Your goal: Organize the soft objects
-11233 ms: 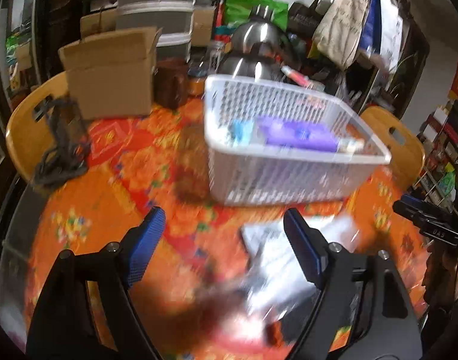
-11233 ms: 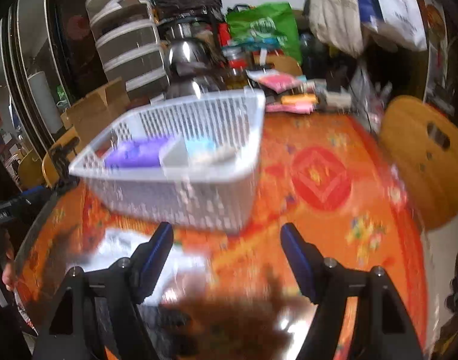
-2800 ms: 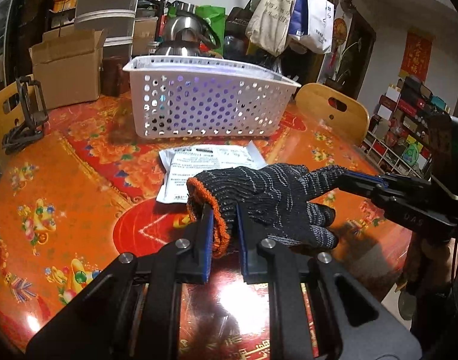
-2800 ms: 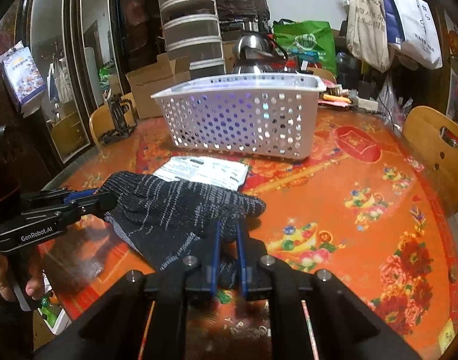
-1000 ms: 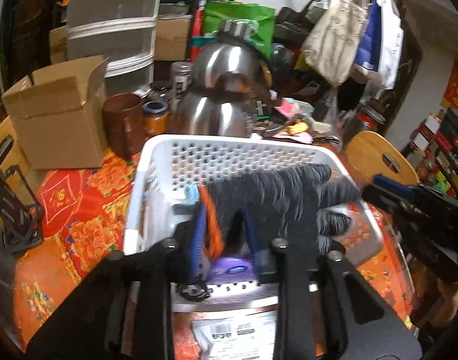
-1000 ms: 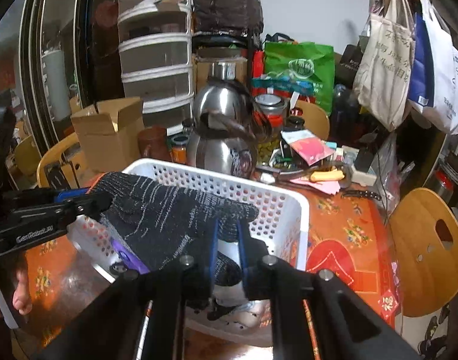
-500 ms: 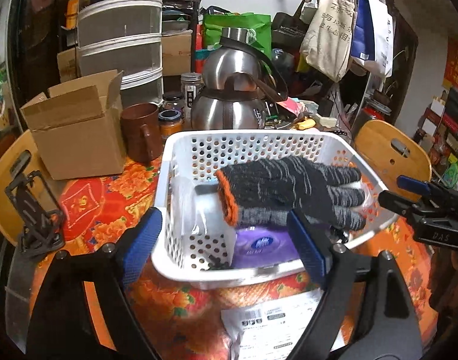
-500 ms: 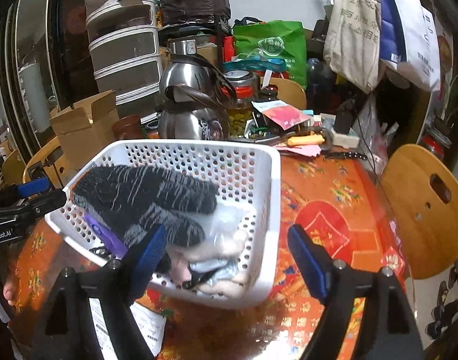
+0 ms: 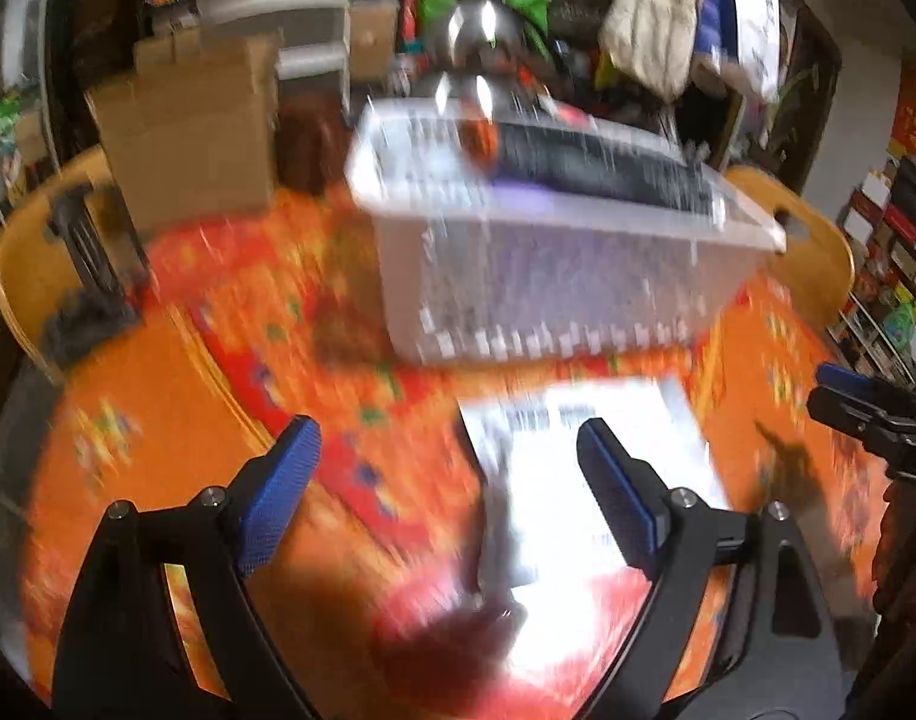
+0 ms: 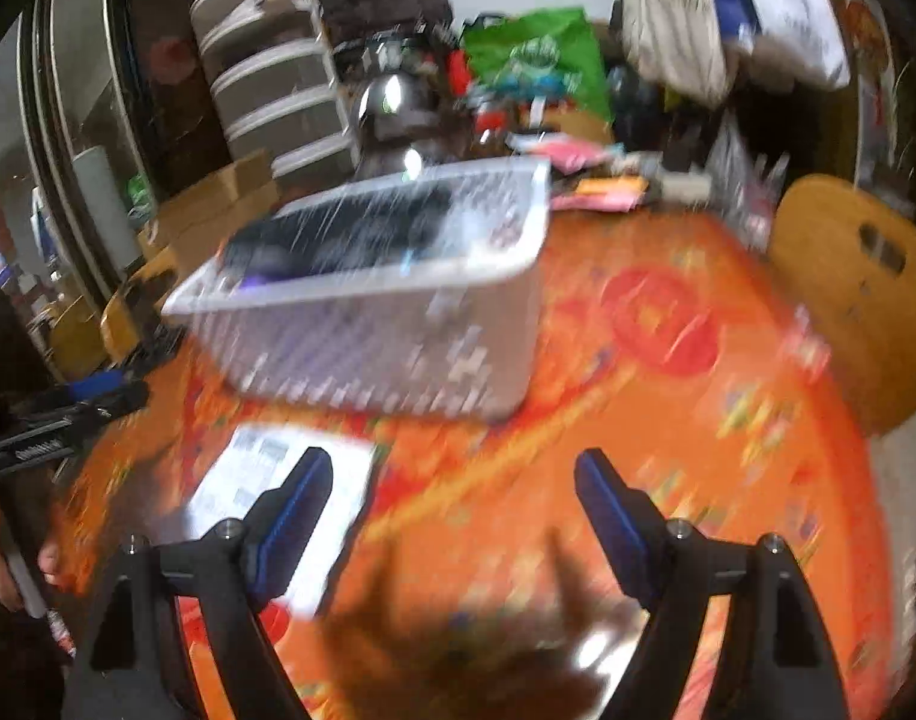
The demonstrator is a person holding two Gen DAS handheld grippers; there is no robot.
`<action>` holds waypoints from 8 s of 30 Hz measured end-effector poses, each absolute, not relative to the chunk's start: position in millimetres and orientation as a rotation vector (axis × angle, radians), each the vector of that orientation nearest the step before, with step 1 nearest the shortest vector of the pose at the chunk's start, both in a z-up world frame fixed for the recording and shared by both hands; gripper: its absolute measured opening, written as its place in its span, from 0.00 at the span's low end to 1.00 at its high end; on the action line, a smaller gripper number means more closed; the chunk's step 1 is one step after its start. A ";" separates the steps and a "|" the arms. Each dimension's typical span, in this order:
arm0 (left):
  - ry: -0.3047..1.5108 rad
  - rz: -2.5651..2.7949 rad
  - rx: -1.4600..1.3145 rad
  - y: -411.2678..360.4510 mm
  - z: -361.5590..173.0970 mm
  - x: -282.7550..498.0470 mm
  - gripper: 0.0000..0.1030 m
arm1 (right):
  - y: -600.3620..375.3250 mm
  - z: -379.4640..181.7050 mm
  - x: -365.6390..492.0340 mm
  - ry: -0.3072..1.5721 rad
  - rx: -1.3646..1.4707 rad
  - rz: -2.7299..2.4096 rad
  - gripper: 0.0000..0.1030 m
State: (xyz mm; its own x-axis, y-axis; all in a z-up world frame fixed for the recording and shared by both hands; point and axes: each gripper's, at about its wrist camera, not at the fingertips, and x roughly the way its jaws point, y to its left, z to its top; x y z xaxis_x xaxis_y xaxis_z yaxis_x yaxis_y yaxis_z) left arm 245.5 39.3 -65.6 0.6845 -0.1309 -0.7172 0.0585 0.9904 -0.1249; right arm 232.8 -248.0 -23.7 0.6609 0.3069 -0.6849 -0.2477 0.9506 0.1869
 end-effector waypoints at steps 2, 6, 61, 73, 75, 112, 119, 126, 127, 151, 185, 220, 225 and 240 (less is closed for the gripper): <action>0.854 -0.122 -0.093 32.2 -84.4 243.8 0.83 | -232.0 -39.9 224.3 0.835 0.094 0.382 0.80; 0.886 -0.146 -0.072 20.0 -105.3 240.2 0.83 | -199.2 -68.9 220.6 0.912 0.071 0.441 0.72; 0.786 -0.260 -0.091 -2.0 -81.8 205.3 0.02 | -170.6 -65.2 197.0 0.843 -0.101 0.471 0.02; 0.747 -0.262 -0.091 1.6 -55.9 195.7 0.01 | -171.2 -30.7 190.3 0.777 -0.107 0.470 0.00; 0.742 -0.263 -0.103 2.8 -50.9 196.1 0.01 | -171.7 -28.6 189.0 0.775 -0.103 0.474 0.00; 0.689 -0.288 -0.081 -14.2 68.2 269.7 0.00 | -169.4 109.7 263.8 0.685 -0.204 0.436 0.00; 0.890 -0.362 -0.100 -56.2 -40.6 258.4 0.01 | -226.5 -5.0 217.5 0.842 -0.055 0.357 0.33; 0.948 -0.382 -0.044 -98.3 -90.3 248.1 0.41 | -269.3 -61.4 190.8 0.917 0.058 0.283 0.55; 0.952 -0.385 -0.027 -103.5 -94.3 246.1 0.42 | -270.3 -64.6 190.1 0.920 0.063 0.283 0.55; 0.941 -0.498 -0.117 -104.0 -102.9 226.2 0.22 | -232.4 -78.2 193.7 0.904 -0.042 0.392 0.22; 0.696 -0.372 -0.168 -15.1 44.9 243.6 0.11 | -164.4 57.6 216.3 0.662 -0.110 0.504 0.15; 0.711 -0.143 -0.088 15.6 28.9 369.9 0.78 | -191.7 41.2 350.9 0.734 -0.091 0.334 0.97; 0.685 -0.133 -0.052 6.8 25.5 338.5 1.00 | -195.2 43.2 324.2 0.730 -0.077 0.343 1.00; 0.643 -0.022 -0.015 13.5 49.1 162.5 1.00 | -206.4 50.0 174.4 0.709 -0.049 0.177 1.00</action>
